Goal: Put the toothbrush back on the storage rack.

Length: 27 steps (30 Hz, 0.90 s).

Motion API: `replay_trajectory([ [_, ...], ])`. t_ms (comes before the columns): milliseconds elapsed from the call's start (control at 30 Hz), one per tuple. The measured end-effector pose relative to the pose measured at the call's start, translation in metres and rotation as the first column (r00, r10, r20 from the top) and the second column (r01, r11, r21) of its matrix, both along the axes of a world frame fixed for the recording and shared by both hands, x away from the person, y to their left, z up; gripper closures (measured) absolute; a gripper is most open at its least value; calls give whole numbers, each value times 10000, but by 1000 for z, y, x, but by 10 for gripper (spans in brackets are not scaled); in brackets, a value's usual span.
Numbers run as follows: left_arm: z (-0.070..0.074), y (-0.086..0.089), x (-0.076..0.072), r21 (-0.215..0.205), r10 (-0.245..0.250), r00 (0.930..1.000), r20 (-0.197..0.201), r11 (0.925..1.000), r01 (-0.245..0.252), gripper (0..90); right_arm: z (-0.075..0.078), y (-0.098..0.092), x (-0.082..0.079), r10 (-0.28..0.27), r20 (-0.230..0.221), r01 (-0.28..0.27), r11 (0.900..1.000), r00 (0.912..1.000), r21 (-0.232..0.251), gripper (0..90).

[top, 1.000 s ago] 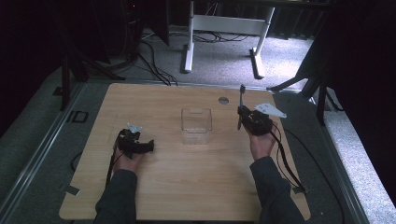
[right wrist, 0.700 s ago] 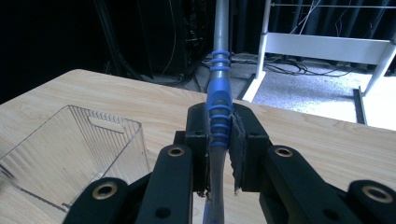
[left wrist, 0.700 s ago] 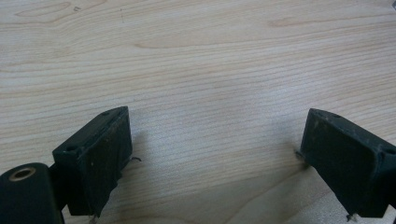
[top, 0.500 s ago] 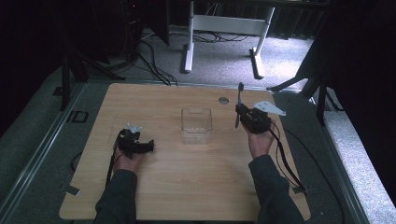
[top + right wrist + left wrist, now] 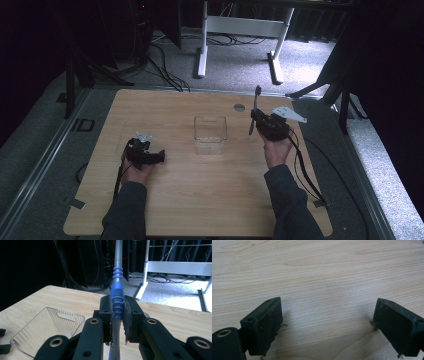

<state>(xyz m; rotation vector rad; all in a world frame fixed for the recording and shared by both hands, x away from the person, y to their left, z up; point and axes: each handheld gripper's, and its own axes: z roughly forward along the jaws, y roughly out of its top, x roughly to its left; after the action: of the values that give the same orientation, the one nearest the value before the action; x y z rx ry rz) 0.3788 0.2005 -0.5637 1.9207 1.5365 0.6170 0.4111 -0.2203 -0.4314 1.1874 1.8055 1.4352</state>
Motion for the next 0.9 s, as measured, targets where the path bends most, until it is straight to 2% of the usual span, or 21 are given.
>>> replay_trajectory([
  [900, 0, 0, 0, -2, 0, 10000, 0, 10000, 0, 92, 11, 15, 3, 208, 179, -206, 9997, 9996, -101, 785],
])
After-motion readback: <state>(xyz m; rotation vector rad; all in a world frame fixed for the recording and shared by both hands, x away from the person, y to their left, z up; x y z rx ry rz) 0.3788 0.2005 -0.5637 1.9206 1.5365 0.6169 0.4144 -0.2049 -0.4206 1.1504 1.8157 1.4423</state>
